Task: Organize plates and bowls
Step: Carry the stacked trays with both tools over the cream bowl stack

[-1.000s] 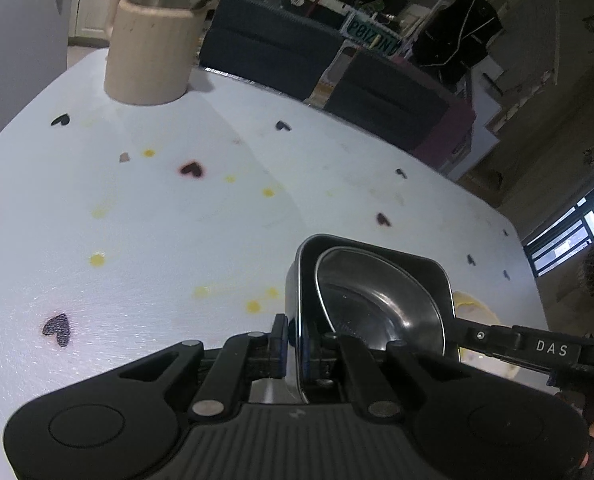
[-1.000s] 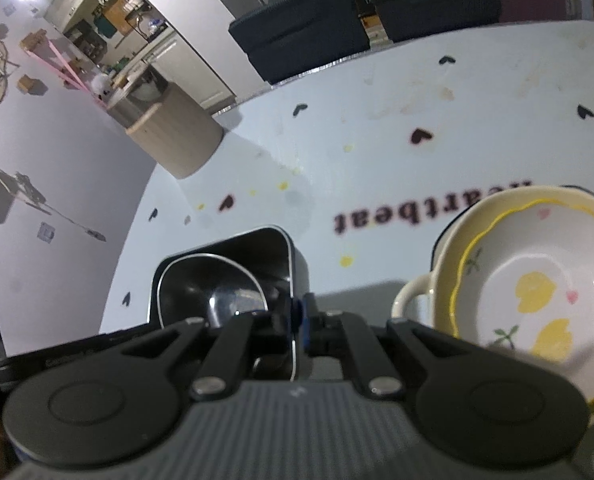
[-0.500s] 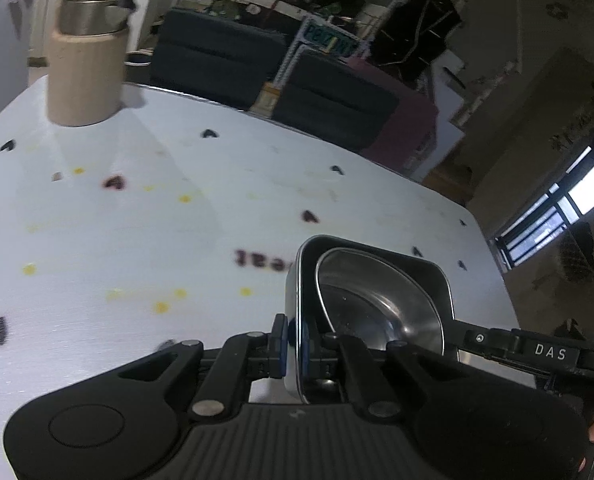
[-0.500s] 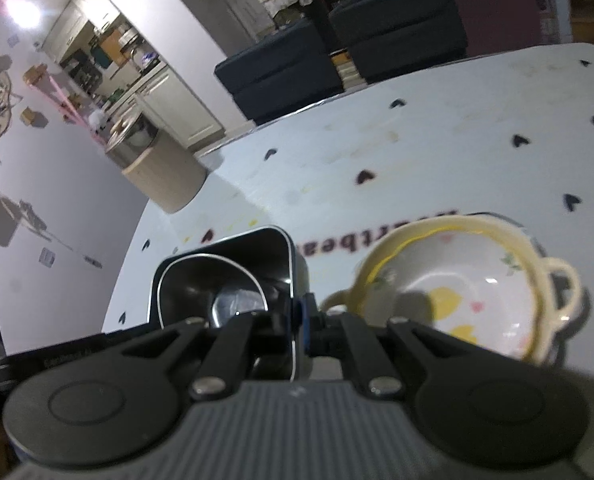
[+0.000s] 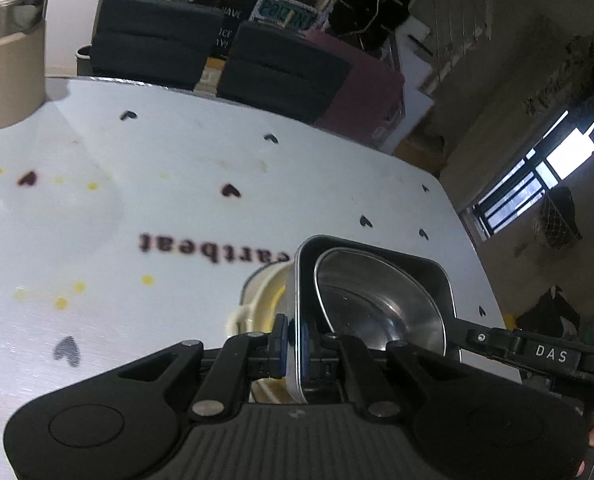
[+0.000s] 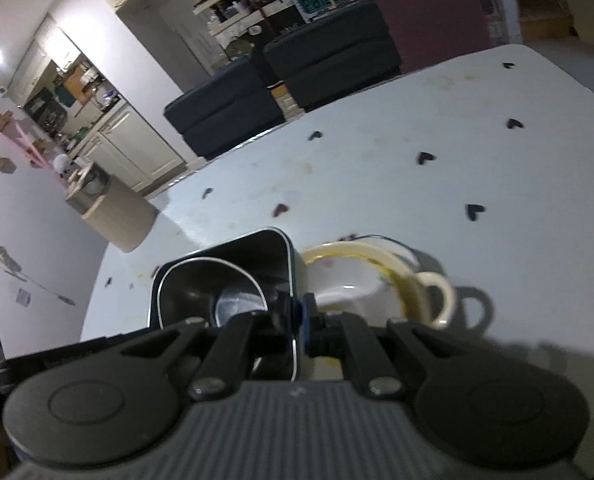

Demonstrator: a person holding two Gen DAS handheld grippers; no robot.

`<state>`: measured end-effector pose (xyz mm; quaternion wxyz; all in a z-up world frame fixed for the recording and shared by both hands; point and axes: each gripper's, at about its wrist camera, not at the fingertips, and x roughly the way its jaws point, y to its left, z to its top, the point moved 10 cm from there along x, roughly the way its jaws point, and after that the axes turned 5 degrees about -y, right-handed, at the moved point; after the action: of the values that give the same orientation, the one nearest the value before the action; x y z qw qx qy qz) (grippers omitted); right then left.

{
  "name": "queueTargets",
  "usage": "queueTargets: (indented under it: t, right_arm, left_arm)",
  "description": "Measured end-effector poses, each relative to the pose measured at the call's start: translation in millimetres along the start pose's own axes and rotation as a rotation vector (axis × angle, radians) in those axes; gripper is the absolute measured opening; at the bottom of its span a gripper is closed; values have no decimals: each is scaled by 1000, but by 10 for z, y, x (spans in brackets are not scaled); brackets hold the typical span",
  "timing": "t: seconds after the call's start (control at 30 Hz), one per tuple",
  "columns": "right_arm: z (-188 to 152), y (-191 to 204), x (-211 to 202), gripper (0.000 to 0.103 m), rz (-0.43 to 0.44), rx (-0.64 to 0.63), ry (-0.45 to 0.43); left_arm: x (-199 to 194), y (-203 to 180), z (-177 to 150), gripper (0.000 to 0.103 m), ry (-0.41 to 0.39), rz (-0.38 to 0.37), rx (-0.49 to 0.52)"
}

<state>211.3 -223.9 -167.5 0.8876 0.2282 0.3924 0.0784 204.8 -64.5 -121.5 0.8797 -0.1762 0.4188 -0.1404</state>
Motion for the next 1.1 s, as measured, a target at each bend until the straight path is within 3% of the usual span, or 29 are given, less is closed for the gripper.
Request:
queueTargets:
  t: [0.47, 1.1]
  right_arm:
    - [-26, -359, 112, 6, -77, 23, 33]
    - [-15, -360, 329, 5, -111, 9, 73]
  left_arm:
    - [493, -77, -87, 7, 82, 20, 8]
    - [629, 8, -79, 7, 102, 44, 20]
